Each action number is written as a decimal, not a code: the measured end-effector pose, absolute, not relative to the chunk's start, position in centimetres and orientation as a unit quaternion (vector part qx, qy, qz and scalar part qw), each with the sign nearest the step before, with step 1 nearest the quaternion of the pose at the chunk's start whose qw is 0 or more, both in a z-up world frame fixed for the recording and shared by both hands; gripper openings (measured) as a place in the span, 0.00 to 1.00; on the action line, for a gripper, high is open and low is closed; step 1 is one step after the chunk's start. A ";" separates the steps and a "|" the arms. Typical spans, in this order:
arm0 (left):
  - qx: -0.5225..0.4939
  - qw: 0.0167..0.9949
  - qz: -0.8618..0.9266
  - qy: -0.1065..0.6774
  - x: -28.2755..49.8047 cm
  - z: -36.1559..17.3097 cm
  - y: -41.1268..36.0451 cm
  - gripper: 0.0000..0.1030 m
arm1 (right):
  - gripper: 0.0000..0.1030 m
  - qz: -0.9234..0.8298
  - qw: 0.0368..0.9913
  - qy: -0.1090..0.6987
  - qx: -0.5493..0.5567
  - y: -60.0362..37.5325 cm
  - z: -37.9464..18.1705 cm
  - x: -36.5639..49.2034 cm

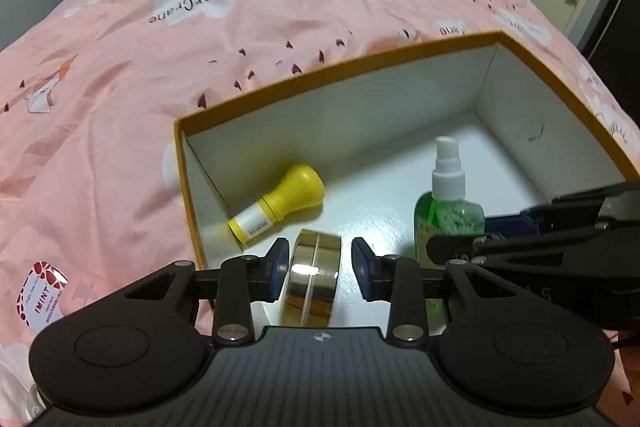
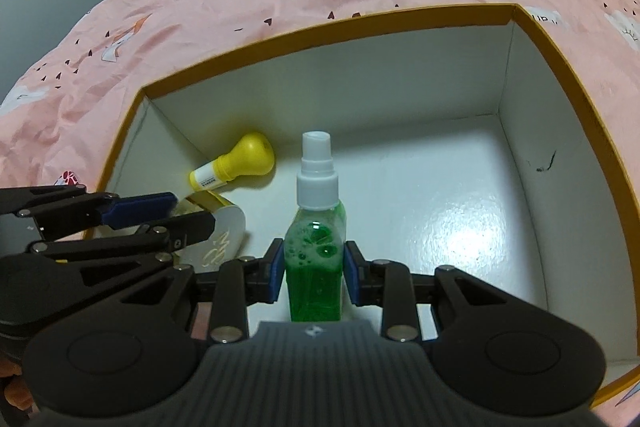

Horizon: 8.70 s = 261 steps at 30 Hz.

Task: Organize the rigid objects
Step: 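Lower the gold jar and green spray bottle into the box and release both, then move both tools back over the remaining items and grasp the yellow tape measure with the right gripper, then grasp the gold square box with the left gripper while the right gripper holds the tape measure, then lower the gold square box into the box with the left gripper while the right gripper carries the tape measure, then lower the yellow tape measure into the box and open the right gripper, then move both tools back over the remaining items beside the box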

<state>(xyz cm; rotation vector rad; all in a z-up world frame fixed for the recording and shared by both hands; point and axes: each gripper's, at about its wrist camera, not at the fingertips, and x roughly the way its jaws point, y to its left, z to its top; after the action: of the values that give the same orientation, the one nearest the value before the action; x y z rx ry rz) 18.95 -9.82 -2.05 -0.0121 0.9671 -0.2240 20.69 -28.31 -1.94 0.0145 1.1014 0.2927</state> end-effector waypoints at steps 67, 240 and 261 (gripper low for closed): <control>-0.017 0.932 0.077 0.354 2.6 2.4 13.0 0.75 | 0.53 0.397 0.819 0.402 -0.103 -11.2 2.8 8.9; -0.090 0.876 -0.152 0.448 20.9 -0.7 -9.6 0.80 | 0.18 0.162 0.804 0.571 -0.011 -28.5 -3.3 22.1; -0.084 0.890 -0.160 0.418 19.4 0.9 -10.1 0.80 | 0.42 0.143 0.847 0.506 -0.079 -28.5 -0.7 20.0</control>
<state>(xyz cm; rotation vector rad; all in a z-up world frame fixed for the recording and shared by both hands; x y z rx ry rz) 19.38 -10.06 0.87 -0.1735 0.8673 -0.3327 20.04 -28.45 -0.65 -0.1665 1.0669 0.3024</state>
